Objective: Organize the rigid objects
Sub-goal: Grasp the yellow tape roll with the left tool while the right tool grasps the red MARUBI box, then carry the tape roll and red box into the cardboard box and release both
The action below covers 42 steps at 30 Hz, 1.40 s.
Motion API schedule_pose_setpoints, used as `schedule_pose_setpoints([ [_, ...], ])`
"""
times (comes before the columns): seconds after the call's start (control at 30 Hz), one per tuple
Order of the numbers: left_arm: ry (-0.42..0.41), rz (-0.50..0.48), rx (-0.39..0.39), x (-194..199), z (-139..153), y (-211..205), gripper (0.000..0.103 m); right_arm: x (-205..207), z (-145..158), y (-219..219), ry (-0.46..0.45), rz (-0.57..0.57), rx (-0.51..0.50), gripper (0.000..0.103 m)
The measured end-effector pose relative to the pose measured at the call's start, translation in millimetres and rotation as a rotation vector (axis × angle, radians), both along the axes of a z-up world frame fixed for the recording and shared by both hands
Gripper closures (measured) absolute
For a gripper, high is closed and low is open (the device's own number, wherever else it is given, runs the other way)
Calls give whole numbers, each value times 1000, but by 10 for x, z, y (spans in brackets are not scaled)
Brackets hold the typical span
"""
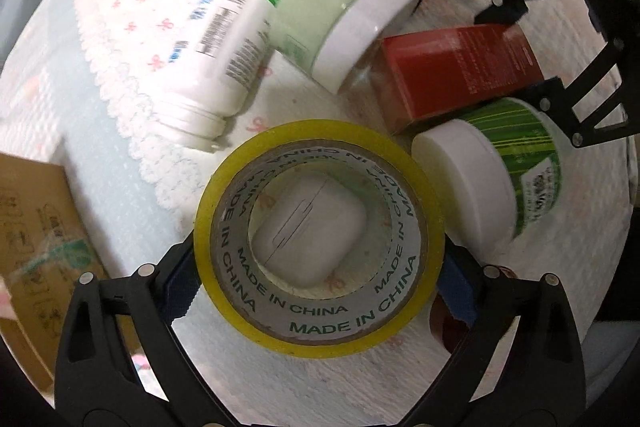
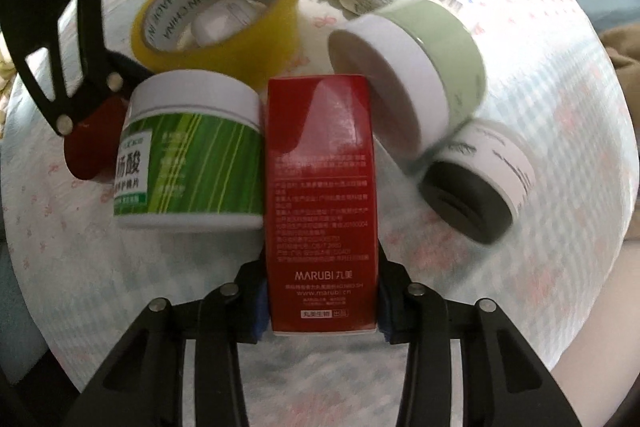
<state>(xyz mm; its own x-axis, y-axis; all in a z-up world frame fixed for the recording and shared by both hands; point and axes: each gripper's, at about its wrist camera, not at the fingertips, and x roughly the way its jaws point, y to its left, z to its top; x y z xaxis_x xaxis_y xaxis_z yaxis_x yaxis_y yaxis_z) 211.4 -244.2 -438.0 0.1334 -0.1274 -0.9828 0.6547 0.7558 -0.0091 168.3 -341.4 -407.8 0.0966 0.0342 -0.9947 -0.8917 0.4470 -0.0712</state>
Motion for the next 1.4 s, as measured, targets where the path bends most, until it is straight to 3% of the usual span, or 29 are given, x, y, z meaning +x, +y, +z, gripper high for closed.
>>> schedule_pose_setpoints([
  [0.23, -40, 51, -30, -54, 411, 158, 7, -86, 201, -14, -21, -116, -29, 65],
  [0.43, -90, 122, -97, -148, 1069, 393, 7, -183, 607, 60, -59, -211, -2, 65],
  [0.63, -223, 192, -128, -350, 1985, 726, 7, -411, 1380, 273, -131, -265, 67, 65],
  [0.83, -323, 261, -150, -507, 2747, 1193, 7, -350, 2229, 623, -196, -295, 178, 65],
  [0.97, -356, 312, -167, -535, 3052, 1561, 7, -288, 2657, 852, -214, -334, 235, 65],
  [1.1, -374, 362, -185, -496, 3215, 1916, 7, -225, 2880, 1223, -237, -370, 266, 65],
  [1.23, -380, 393, -192, -426, 3308, 2390, 7, -134, 2953, 1696, -228, -451, 301, 65],
  [1.4, -384, 366, -188, -302, 3346, 3023, 7, -57, 2959, 2263, -204, -563, 333, 65],
])
